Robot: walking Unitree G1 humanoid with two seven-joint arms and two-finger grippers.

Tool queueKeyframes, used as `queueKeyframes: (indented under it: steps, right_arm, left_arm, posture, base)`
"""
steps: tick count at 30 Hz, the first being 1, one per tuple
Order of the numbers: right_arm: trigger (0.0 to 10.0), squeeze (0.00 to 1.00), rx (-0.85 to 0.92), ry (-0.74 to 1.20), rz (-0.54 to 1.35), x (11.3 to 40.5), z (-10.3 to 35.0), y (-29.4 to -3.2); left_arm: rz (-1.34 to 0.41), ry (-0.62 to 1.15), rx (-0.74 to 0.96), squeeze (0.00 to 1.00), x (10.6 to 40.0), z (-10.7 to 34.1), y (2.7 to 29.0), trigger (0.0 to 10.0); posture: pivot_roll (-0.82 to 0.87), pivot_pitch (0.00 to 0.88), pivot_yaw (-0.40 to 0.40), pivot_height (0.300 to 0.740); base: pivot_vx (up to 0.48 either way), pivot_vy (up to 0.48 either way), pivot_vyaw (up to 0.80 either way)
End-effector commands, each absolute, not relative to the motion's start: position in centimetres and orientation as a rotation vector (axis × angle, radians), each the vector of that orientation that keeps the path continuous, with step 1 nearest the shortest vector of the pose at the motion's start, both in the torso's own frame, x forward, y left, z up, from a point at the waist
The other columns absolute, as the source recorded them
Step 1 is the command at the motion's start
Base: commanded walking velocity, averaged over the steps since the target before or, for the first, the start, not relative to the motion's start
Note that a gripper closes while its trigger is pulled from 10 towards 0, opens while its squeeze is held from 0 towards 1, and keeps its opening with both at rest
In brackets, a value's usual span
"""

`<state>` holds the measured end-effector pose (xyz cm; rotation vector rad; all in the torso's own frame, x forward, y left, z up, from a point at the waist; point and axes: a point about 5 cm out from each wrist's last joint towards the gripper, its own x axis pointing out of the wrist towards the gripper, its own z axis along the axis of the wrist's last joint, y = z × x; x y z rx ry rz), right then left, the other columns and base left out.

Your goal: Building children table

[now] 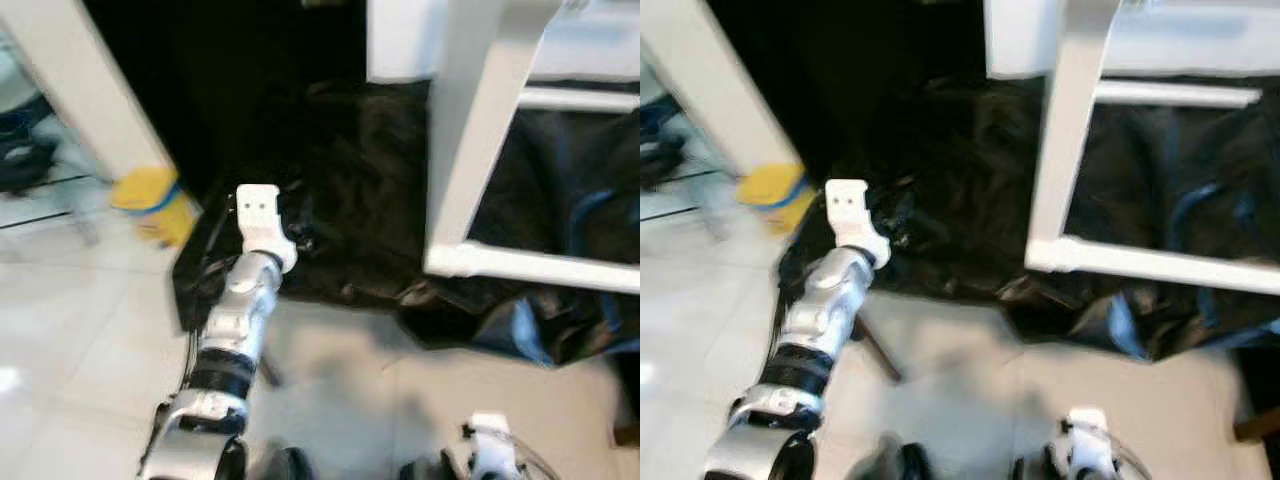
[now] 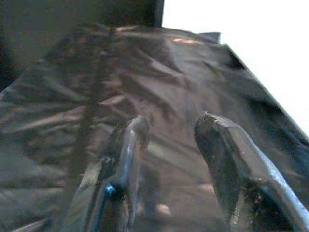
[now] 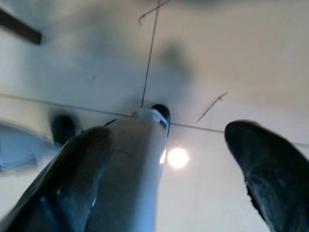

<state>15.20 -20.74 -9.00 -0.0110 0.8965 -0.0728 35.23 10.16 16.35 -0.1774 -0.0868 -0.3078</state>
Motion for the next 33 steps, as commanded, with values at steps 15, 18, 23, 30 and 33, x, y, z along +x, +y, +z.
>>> queueKeyframes:
  steps: [15, 18, 23, 30, 33]
  right_arm:
    - [10.0, 0.0, 0.003, 1.017, -0.059, 12.4, -10.3, -20.1]
    - [10.0, 0.0, 0.001, 1.018, -0.059, 12.4, -10.3, -20.2]
    - [10.0, 0.0, -0.008, 1.021, -0.056, 12.3, -10.3, -20.4]
    - [10.0, 0.0, -0.024, 1.02, -0.046, 12.4, -10.2, -20.7]
    - [10.0, 0.0, -0.029, 1.019, -0.047, 12.5, -10.1, -20.9]
  left_arm:
    - [-0.328, -0.117, -0.165, 0.0, 35.2, 16.8, 10.3, 10.0]
    - [-0.329, -0.125, -0.157, 0.0, 35.1, 16.9, 10.4, 10.0]
    - [-0.338, -0.139, -0.135, 0.0, 34.9, 17.1, 10.5, 10.0]
    - [-0.345, -0.143, -0.109, 0.0, 34.7, 17.0, 11.1, 10.0]
    - [-0.337, -0.147, -0.113, 0.0, 34.7, 17.1, 11.5, 10.0]
  posture:
    - [-0.08, 0.077, 0.078, 0.74]
    - [-0.08, 0.077, 0.077, 0.74]
    - [-0.08, 0.072, 0.073, 0.74]
    - [-0.08, 0.068, 0.069, 0.74]
    - [-0.08, 0.064, 0.068, 0.74]
  base:
    - [-0.055, 0.0, 0.0]
    - [0.0, 0.0, 0.0]
    - [0.0, 0.0, 0.0]
    - [0.0, 0.0, 0.0]
    - [0.0, 0.0, 0.0]
